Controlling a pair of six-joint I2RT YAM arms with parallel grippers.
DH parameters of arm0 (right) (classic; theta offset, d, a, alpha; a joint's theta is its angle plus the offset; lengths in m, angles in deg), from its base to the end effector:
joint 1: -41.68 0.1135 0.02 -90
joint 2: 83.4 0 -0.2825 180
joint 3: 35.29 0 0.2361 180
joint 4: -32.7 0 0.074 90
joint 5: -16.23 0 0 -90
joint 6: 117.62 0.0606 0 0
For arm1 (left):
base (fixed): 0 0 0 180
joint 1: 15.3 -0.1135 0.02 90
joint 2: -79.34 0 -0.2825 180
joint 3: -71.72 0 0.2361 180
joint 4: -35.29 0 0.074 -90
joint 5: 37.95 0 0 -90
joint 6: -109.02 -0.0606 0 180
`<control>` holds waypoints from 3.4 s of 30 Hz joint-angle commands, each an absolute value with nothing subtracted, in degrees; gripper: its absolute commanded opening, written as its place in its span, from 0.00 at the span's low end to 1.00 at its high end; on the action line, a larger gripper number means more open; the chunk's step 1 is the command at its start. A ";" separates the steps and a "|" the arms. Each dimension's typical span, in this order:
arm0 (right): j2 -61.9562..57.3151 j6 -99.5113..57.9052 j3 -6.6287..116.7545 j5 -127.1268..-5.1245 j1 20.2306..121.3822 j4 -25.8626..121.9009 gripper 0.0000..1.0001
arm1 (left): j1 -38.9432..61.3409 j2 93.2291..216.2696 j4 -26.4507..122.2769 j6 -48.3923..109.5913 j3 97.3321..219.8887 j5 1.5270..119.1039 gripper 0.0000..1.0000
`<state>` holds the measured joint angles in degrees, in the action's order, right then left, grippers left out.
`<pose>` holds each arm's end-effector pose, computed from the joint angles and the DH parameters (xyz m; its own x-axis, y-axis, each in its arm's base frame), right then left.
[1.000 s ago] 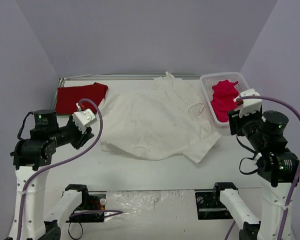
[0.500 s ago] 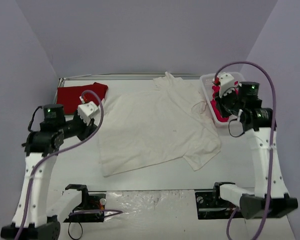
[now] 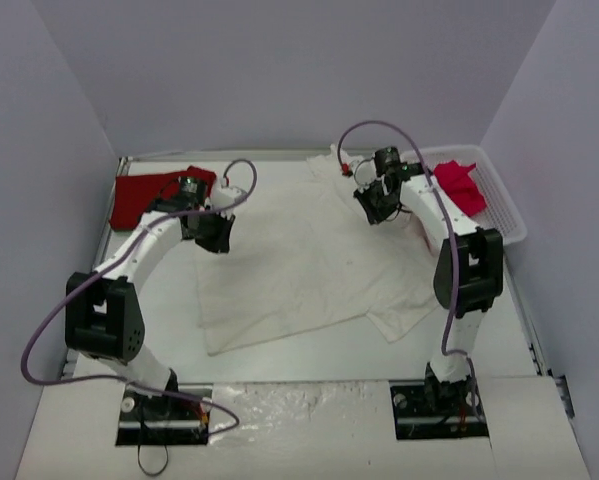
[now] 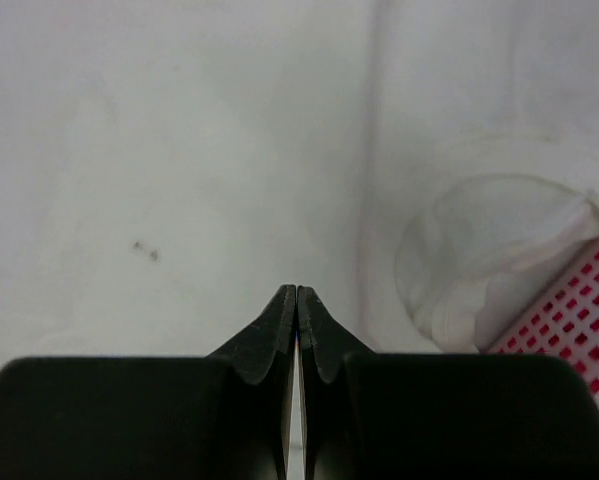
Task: Fold and stack the t-shirts
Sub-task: Flatten out the tshirt
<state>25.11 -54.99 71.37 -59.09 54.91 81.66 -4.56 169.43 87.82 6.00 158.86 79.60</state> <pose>0.4146 0.1132 0.2710 -0.4966 -0.5736 -0.6515 -0.6819 0.7222 -0.1161 0.3176 -0.0888 0.2786 -0.6934 0.3348 -0.6380 0.5942 0.7665 -0.2436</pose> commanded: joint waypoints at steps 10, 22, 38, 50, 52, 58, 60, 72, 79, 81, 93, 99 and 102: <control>52.63 -53.11 95.78 -70.07 54.34 81.61 0.00 | -1.33 180.15 79.72 12.07 164.31 63.05 0.03; 56.87 -51.96 94.83 -71.31 51.26 79.95 0.00 | -0.80 194.73 84.90 13.65 173.53 59.00 0.02; 52.39 -51.52 87.19 -72.01 47.39 77.57 0.00 | -0.45 206.51 88.86 15.50 188.03 52.76 0.02; 52.21 -50.73 87.36 -75.52 48.80 77.39 0.00 | -0.45 215.73 92.82 15.59 205.08 52.85 0.02; 52.48 -50.65 87.97 -75.61 48.97 77.48 0.00 | -0.45 217.41 94.13 15.16 209.30 51.28 0.02; 52.48 -49.59 89.64 -76.84 50.38 77.57 0.00 | -0.62 224.88 99.31 15.24 221.42 50.12 0.02; 52.04 -49.33 90.08 -77.45 50.91 77.57 0.00 | -0.97 227.87 102.04 15.42 224.94 50.30 0.02; 50.29 -49.94 93.33 -79.13 54.25 77.66 0.00 | -1.77 226.75 102.67 13.66 228.75 47.75 0.02; 43.43 -50.12 94.91 -80.27 56.18 77.75 0.00 | -1.24 214.19 100.73 13.04 220.65 45.55 0.02; 39.75 -50.12 94.48 -80.45 56.53 77.75 0.07 | -1.06 211.46 100.99 12.78 219.51 45.29 0.02; 8.47 -53.37 62.60 -69.74 56.62 83.01 0.36 | 1.66 171.94 92.12 -0.22 178.06 50.37 0.28; -6.74 -52.67 44.86 -63.66 56.97 86.19 0.44 | 1.66 154.09 87.12 -7.87 153.00 53.55 0.37; -10.96 -50.56 45.08 -63.67 55.04 86.10 0.47 | 1.84 146.44 84.40 -11.12 143.86 54.51 0.39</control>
<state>-6.26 -52.09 44.62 -66.06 56.27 85.16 1.87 153.21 88.63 -5.58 147.08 52.68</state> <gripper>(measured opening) 0.463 0.386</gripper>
